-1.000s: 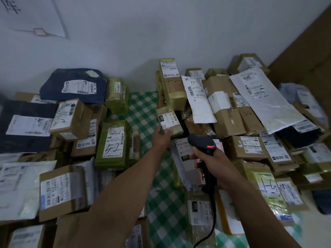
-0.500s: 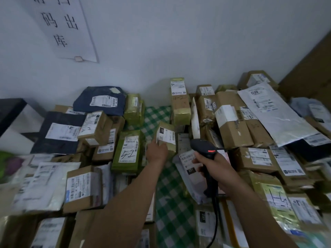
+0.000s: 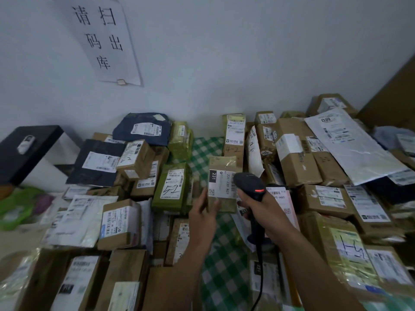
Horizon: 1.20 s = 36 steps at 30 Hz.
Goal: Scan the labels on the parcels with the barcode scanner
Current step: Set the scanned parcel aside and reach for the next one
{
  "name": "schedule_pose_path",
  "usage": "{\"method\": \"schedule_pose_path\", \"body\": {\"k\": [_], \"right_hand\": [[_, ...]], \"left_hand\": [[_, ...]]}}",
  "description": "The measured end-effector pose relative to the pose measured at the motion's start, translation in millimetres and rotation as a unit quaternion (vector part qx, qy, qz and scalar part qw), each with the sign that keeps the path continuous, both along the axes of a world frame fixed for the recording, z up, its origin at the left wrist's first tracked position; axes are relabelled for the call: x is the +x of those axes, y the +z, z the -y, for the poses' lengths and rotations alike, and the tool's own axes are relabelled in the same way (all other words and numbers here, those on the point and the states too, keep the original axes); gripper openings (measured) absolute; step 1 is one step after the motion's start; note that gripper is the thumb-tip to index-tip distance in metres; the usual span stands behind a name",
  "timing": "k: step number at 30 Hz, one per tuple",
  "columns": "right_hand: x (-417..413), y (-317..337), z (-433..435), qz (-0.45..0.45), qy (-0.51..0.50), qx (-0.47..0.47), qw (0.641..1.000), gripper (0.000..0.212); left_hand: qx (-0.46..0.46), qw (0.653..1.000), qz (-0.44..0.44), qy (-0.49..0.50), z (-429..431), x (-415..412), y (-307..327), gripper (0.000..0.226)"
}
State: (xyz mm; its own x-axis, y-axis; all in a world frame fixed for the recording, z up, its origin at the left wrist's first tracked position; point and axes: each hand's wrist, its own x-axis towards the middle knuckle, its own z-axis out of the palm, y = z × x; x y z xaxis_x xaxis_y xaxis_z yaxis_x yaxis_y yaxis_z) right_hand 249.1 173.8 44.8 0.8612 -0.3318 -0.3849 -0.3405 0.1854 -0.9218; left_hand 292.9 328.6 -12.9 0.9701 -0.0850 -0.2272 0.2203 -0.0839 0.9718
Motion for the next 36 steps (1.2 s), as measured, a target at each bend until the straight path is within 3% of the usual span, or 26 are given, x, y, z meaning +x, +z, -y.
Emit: {"method": "schedule_pose_path", "body": {"k": [3, 8, 12, 18, 24, 36], "right_hand": [[-7, 12, -3, 0.009, 0.014, -0.023, 1.000, 0.027], [-21, 29, 10, 0.020, 0.070, -0.084, 0.994, 0.022], [-26, 37, 15, 0.019, 0.111, -0.178, 0.978, 0.021], [-26, 33, 15, 0.009, 0.146, -0.199, 0.969, 0.026], [-31, 40, 10, 0.017, 0.178, -0.196, 0.964, 0.029], [-34, 52, 5, 0.034, 0.209, -0.187, 0.959, 0.022]], "left_hand": [[0.018, 0.999, 0.027, 0.005, -5, -3, 3, 0.068], [0.098, 0.991, 0.088, -0.028, -15, 22, 20, 0.049], [0.181, 0.965, 0.156, -0.111, -28, 53, 53, 0.037], [0.284, 0.916, 0.206, -0.195, -43, 82, 79, 0.044], [0.310, 0.902, 0.225, -0.201, -52, 84, 78, 0.045], [0.310, 0.907, 0.223, -0.179, -62, 82, 73, 0.045]]}}
